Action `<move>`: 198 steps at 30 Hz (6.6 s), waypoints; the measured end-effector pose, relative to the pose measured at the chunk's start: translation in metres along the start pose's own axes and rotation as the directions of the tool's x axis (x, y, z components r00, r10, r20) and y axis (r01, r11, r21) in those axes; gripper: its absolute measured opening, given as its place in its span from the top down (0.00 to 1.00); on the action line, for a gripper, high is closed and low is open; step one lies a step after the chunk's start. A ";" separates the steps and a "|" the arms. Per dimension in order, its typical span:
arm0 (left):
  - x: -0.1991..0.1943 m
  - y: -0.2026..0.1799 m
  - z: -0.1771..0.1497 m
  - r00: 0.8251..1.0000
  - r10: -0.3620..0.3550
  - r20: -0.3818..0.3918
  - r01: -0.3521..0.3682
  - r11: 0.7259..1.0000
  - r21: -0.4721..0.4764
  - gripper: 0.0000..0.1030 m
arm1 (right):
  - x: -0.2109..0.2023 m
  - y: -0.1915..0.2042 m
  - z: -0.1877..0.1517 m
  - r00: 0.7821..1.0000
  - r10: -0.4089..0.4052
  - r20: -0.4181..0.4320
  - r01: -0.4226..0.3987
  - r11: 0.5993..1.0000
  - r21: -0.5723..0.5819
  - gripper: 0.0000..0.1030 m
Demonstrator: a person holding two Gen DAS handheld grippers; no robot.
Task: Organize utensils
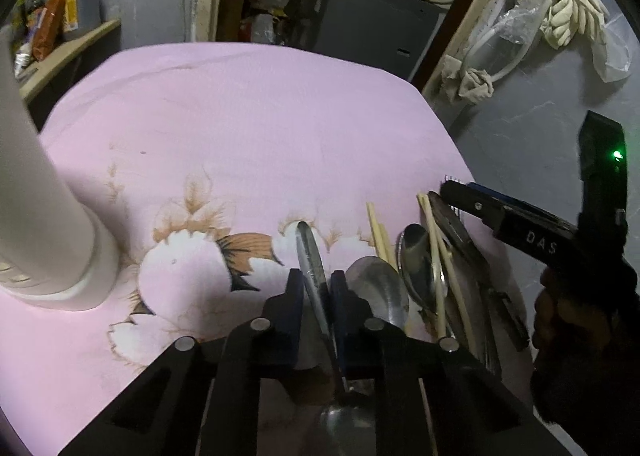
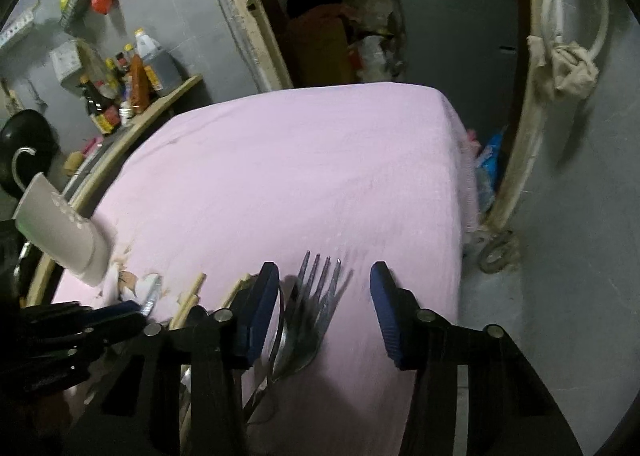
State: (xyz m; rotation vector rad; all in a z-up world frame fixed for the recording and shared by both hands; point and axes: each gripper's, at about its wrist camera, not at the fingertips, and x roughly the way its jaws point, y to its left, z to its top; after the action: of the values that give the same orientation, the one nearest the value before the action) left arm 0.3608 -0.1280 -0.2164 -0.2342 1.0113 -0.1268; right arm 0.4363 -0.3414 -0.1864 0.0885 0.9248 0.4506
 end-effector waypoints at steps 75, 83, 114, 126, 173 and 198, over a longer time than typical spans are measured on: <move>-0.085 0.019 0.002 0.990 -0.077 0.117 0.082 0.996 -0.041 0.99 | -0.126 0.077 0.007 0.974 -0.064 0.218 0.088 0.991 -0.103 0.98; -0.138 0.053 0.010 0.964 -0.144 0.226 0.151 0.988 -0.017 0.99 | -0.172 0.120 0.007 0.914 -0.195 0.355 0.217 0.976 -0.022 0.98; -0.236 0.222 0.096 0.833 0.004 0.554 0.044 0.996 -0.073 0.99 | -0.141 0.340 0.098 0.754 -0.240 0.611 0.341 0.939 -0.052 0.98; -0.185 0.213 0.080 0.880 0.040 0.474 -0.011 0.998 -0.063 0.98 | -0.085 0.321 0.078 0.851 -0.235 0.469 0.298 0.952 -0.065 0.98; -0.246 0.057 0.012 0.799 -0.056 0.599 -0.047 0.987 0.154 0.02 | -0.279 0.186 -0.031 0.686 -0.441 0.579 0.386 0.895 0.225 0.01; -0.054 -0.009 -0.018 0.969 0.069 0.236 -0.101 0.987 0.127 0.05 | -0.097 0.034 -0.100 0.951 -0.294 0.093 0.263 0.931 0.255 0.39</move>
State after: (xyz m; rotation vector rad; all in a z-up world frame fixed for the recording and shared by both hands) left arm 0.3173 -0.1273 -0.1787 -0.0763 0.7760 -0.0885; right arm 0.2958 -0.3629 -0.1653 0.2018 0.8442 0.0652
